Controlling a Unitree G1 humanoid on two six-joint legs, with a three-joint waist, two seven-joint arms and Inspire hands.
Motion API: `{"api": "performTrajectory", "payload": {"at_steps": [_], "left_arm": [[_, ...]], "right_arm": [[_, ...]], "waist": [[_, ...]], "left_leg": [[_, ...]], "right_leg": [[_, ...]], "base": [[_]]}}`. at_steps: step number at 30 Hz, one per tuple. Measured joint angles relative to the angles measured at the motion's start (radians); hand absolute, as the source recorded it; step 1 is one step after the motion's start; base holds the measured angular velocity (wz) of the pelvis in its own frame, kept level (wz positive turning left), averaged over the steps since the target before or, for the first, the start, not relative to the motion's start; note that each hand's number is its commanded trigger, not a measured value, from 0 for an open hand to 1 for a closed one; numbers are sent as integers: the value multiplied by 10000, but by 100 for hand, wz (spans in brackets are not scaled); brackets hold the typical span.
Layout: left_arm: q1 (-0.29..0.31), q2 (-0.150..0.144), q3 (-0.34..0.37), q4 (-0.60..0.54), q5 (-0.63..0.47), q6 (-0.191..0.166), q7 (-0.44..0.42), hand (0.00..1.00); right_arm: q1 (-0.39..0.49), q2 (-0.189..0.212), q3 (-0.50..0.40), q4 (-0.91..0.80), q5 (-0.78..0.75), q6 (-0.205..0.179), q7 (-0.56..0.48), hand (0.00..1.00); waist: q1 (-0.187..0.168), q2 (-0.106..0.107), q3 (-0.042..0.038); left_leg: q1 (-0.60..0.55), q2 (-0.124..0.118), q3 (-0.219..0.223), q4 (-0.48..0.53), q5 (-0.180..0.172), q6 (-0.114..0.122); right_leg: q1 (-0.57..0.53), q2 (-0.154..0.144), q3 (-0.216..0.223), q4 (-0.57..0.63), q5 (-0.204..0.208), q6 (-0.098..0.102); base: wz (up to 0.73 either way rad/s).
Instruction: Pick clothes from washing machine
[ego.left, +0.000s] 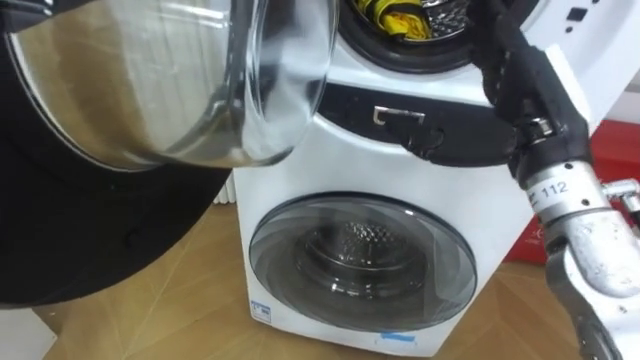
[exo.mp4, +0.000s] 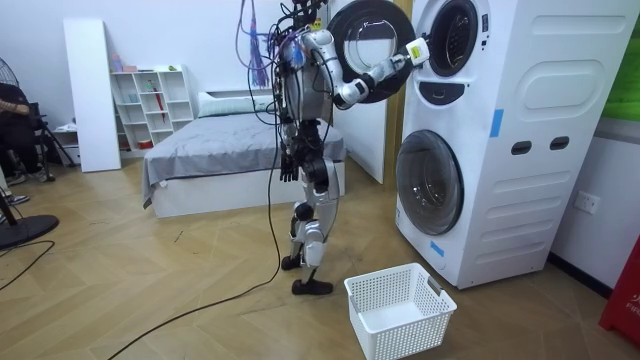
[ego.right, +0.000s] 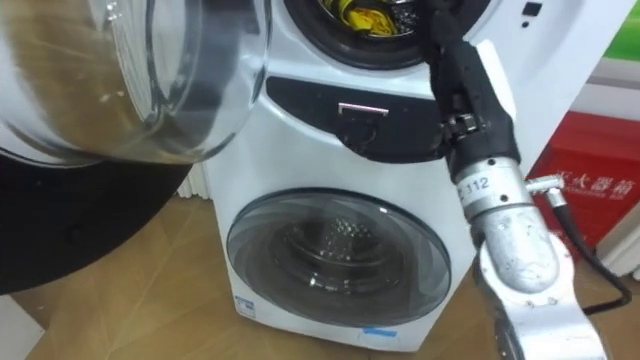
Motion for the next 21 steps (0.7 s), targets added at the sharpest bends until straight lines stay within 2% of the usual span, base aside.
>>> {"api": "performTrajectory", "payload": {"at_steps": [1, 2, 3, 4, 5, 6, 7, 8, 9, 10, 11, 12, 13, 14, 15, 16, 17, 18, 19, 20, 21], "left_arm": [[47, 8, 2, 6, 24, 39, 4, 0], [61, 2, 2, 14, 15, 76, 0, 0], [82, 2, -9, 48, -15, 87, -5, 0], [74, 1, -37, 73, -144, 100, -3, 0], [91, 6, -70, 86, -158, 101, -3, 0], [105, 3, -89, 73, -157, 99, -6, 0], [169, 4, -100, 35, -163, 100, -3, 0], [301, 3, -86, -29, -150, 100, 0, 0], [347, 0, -87, -36, -153, 99, -1, 0], [474, 23, -79, -39, -166, 82, 3, 0], [610, 80, -23, -26, -149, 46, -9, 0], [641, 114, -17, -21, -151, 22, -19, 0], [641, 137, -21, -25, -149, -58, -66, 0], [583, 120, -24, -39, -157, -75, -117, 0], [566, 119, -25, -35, -156, -77, -123, 0], [515, 120, -31, -39, -175, -91, -122, 0], [333, 144, -29, -37, -286, -117, -113, 0], [207, 159, -29, -37, -416, -119, -102, 0], [97, 194, -36, -41, -583, -136, -61, 0], [-54, 265, -49, -37, -592, -150, 8, 0], [-131, 302, -57, -35, -570, -150, 25, 0]], "right_arm": [[-116, 33, 102, 353, 15, -85, -5, 0], [-142, 79, 150, 624, 64, -126, -32, 0], [-148, 89, 215, 750, 54, -159, -93, 0], [-142, 87, 384, 945, 34, -192, -230, 0], [-138, 71, 426, 1103, 75, -204, -267, 0], [-139, 59, 422, 1155, 126, -199, -308, 0], [-139, 50, 422, 1177, 146, -193, -345, 0], [-172, 54, 424, 1172, 276, -195, -362, 0], [-209, 42, 422, 1173, 448, -194, -412, 0], [-276, 45, 432, 1176, 772, -188, -478, 0], [-293, 47, 436, 1109, 933, -187, -492, 0], [-299, 45, 424, 994, 941, -189, -537, 0], [-427, 32, 420, 848, 1018, -202, -628, 0], [-608, -5, 451, 838, 1008, -200, -643, 0], [-651, -26, 454, 821, 1001, -202, -643, 0], [-649, -66, 455, 786, 1015, -198, -648, 0], [-648, -68, 489, 752, 1036, -197, -668, 0], [-649, -67, 517, 715, 1039, -198, -668, 0], [-648, -62, 608, 658, 1040, -198, -675, 0], [-647, -105, 725, 658, 1026, -202, -715, 0], [-647, -142, 775, 659, 1014, -202, -748, 0]], "waist": [[148, 41, 25], [238, 101, 65], [227, 134, 78], [179, 148, 44], [121, 106, 50], [146, 114, 56], [190, 51, 38], [336, -11, 0], [378, -13, 0], [470, -76, -25], [519, -168, -134], [460, -202, -157], [322, -311, -183], [263, -402, -239], [234, -416, -243], [164, -434, -260], [72, -355, -213], [33, -279, -167], [25, -187, -106], [-56, -208, -96], [-94, -215, -91]], "left_leg": [[-426, 157, 1, 1268, -204, -3], [-977, 323, -72, 2521, -222, -26], [-1246, 394, -84, 3095, -168, -33], [-1607, 389, -181, 3710, -143, -40], [-1934, 354, -247, 3629, -222, -63], [-2138, 351, -244, 3488, -222, -65], [-2616, 243, -254, 3002, -203, -92], [-2917, 141, -255, 1899, -102, -145], [-2987, 99, -285, 1168, 70, -212], [-3048, 28, -283, 212, 905, -180], [-3015, 14, -229, -228, 1624, -171], [-2993, -24, -139, -311, 1903, -55], [-2930, -189, 32, -342, 2143, 284], [-2902, -398, 173, -190, 1979, 447], [-2892, -524, 219, -76, 1884, 516], [-2817, -703, 322, 108, 1603, 636], [-2754, -856, 406, 326, 1338, 738], [-2698, -875, 515, 434, 1180, 800], [-2528, -974, 650, 481, 908, 860], [-2266, -1160, 847, 317, 784, 981], [-2151, -1250, 906, 269, 734, 1035]], "right_leg": [[23, 17, 72, 260, -233, -98], [43, 76, 109, 574, -428, -187], [47, 104, 115, 707, -544, -216], [37, 115, 120, 942, -800, -250], [26, 107, 159, 1206, -1128, -301], [18, 91, 165, 1289, -1203, -283], [16, -16, 204, 1392, -1349, -206], [150, -93, 238, 1330, -1428, -83], [214, -127, 241, 1295, -1453, -69], [410, -260, 249, 1304, -1604, 37], [579, -398, 249, 1238, -1749, 186], [677, -417, 248, 1129, -1798, 265], [758, -534, 340, 997, -1827, 525], [834, -789, 385, 842, -1795, 647], [924, -911, 401, 742, -1800, 722], [1142, -1118, 476, 650, -1783, 872], [1232, -1317, 579, 853, -1809, 981], [1220, -1397, 678, 1042, -1833, 1026], [1039, -1603, 890, 1716, -1879, 1126], [689, -1948, 902, 2708, -1903, 1230], [513, -2105, 917, 3202, -1845, 1341]], "base": [[-30], [-24], [3], [29], [30], [15], [-8], [-15], [-19], [-20], [-10], [9], [10], [5], [0], [5], [0], [-17], [-23], [-22], [-10]]}}
